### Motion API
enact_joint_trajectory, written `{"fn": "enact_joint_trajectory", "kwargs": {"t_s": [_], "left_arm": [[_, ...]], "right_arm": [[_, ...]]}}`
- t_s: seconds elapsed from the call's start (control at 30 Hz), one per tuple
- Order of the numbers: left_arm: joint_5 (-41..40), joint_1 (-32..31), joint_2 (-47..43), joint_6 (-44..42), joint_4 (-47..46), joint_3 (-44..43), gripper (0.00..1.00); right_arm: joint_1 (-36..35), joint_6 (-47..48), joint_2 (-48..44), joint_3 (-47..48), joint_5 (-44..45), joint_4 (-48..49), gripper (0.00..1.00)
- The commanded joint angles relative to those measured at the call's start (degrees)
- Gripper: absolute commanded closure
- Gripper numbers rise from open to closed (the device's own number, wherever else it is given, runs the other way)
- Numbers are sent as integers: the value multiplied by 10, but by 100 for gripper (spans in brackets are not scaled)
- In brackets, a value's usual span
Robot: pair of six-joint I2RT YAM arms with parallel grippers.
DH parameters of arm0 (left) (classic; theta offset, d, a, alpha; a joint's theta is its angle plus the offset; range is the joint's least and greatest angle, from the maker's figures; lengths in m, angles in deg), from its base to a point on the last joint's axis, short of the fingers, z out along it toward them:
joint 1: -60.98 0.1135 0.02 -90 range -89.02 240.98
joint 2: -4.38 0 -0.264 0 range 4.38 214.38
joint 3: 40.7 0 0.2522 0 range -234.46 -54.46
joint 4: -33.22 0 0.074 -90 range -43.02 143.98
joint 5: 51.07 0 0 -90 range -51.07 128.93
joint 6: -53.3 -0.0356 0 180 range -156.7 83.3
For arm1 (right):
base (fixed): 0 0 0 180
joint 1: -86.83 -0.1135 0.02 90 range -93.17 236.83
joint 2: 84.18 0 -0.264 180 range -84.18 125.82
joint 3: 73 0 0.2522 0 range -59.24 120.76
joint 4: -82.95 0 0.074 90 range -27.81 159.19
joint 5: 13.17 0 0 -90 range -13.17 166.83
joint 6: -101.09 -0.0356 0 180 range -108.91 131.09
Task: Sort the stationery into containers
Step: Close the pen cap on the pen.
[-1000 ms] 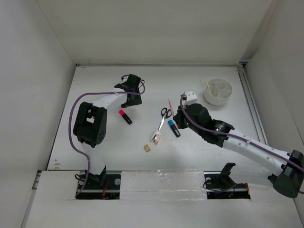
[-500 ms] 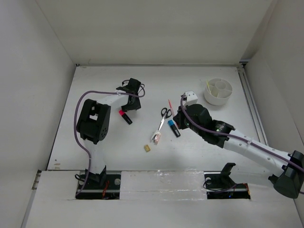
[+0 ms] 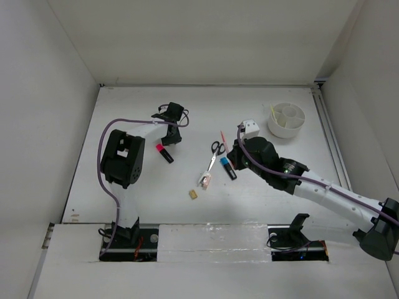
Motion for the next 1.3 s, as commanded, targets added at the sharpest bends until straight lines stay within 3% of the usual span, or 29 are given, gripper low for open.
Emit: {"fn": "enact_joint_trajectory", "kwargs": {"t_s": [0.0,0.2,0.37,0.57,0.77,0.93,1.07,1.27], "left_arm": [[2,8,19,10,13,17,72],[8,8,24,10,13,17,82],[22,8,36,5,18,6,100],[53,8,30,-6,18,-7,100],[146,-13,-149,10,-94,32,100],[209,-30,-332,31,-210,126,100],[277,-30,-426,50,-297,200,100],[330,-30,-490,68,-339,242,100]], "right_arm": [[-7,1,-14,6,0,9,100],[-7,1,-20,6,0,9,100],[-7,1,-25,1,0,9,100],[-2,1,-31,-26,-45,40,100],[11,-5,-29,-94,-189,183,100],[-6,-75,1,-108,-210,250,100],[-26,-117,13,-122,-245,337,100],[-52,-136,45,-110,-240,393,100]]}}
